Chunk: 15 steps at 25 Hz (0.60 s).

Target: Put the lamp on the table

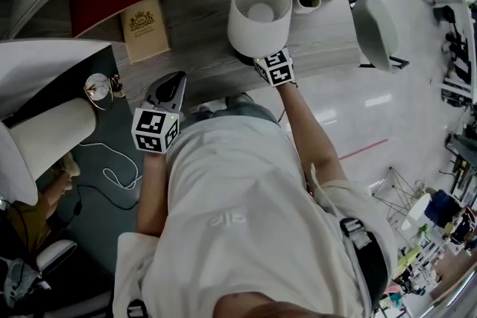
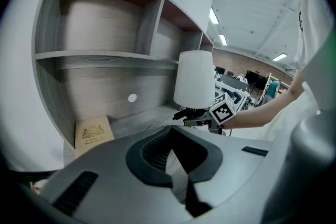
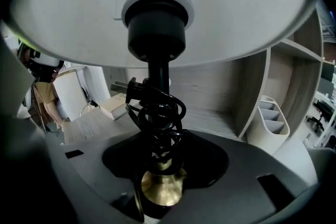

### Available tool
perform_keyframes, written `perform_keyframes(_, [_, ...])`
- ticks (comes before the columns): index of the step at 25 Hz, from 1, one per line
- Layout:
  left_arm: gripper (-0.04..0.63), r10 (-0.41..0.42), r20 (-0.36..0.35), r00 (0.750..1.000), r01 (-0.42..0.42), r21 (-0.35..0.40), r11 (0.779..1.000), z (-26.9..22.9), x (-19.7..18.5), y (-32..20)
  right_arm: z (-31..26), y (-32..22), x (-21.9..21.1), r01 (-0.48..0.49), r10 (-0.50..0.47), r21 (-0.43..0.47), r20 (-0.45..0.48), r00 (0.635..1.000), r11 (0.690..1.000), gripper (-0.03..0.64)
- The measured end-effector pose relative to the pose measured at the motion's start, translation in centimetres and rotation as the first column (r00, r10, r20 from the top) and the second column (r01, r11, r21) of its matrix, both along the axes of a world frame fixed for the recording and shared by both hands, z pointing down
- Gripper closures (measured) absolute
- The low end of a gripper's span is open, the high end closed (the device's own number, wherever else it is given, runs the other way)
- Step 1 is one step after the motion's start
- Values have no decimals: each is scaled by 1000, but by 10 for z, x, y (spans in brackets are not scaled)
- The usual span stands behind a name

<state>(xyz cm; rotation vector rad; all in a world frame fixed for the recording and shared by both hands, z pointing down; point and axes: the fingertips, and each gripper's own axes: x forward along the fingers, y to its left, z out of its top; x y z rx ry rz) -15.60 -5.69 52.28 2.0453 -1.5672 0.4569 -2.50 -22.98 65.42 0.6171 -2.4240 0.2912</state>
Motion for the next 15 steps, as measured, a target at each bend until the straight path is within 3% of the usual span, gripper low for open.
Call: perform_keyframes(15, [581, 51, -31, 998, -51, 5, 999, 2, 8, 3, 11, 23, 30, -51, 49, -20, -68, 996, 998, 414])
